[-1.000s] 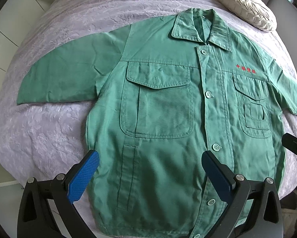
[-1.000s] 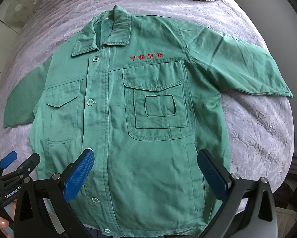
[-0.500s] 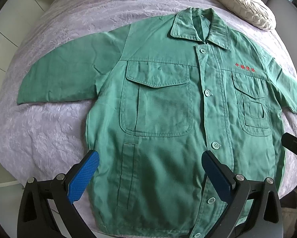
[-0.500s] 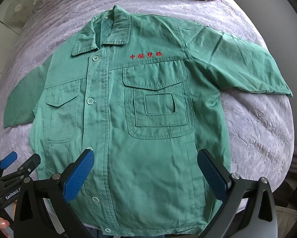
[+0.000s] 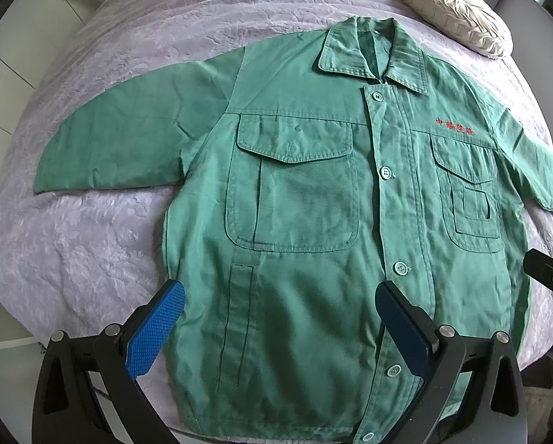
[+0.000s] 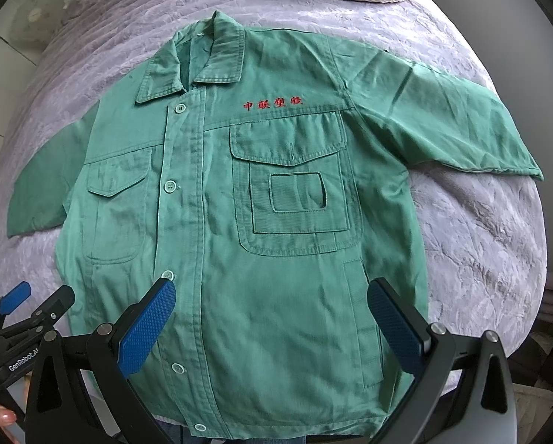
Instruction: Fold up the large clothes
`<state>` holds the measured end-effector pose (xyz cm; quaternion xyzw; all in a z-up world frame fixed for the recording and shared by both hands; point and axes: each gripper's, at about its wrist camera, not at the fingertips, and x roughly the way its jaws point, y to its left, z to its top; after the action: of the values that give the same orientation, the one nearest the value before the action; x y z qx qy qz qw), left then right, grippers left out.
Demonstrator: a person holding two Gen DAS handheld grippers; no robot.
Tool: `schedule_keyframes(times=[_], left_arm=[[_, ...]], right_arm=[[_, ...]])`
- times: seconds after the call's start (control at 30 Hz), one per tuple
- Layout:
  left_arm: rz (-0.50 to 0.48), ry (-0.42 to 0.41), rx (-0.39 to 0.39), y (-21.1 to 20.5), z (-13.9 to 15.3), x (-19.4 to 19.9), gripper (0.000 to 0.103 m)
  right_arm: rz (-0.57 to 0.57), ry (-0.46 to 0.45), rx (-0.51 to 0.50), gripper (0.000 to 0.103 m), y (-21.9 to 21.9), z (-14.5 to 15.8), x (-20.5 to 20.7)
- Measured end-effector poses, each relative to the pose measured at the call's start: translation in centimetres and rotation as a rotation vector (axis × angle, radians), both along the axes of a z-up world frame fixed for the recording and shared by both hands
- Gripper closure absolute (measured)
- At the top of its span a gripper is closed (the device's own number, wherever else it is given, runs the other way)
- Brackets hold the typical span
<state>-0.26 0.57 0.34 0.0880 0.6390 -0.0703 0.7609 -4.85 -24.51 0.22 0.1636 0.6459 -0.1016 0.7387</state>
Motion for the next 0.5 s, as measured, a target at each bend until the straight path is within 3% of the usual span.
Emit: schedule_keyframes(times=[0.5], left_arm=[[0.0,-0.006,-0.004,0.32,0.27,-0.26,0.0]], right_arm=[[0.001,-0.004,-0.007,0.0,0.4,0.33,-0.44]])
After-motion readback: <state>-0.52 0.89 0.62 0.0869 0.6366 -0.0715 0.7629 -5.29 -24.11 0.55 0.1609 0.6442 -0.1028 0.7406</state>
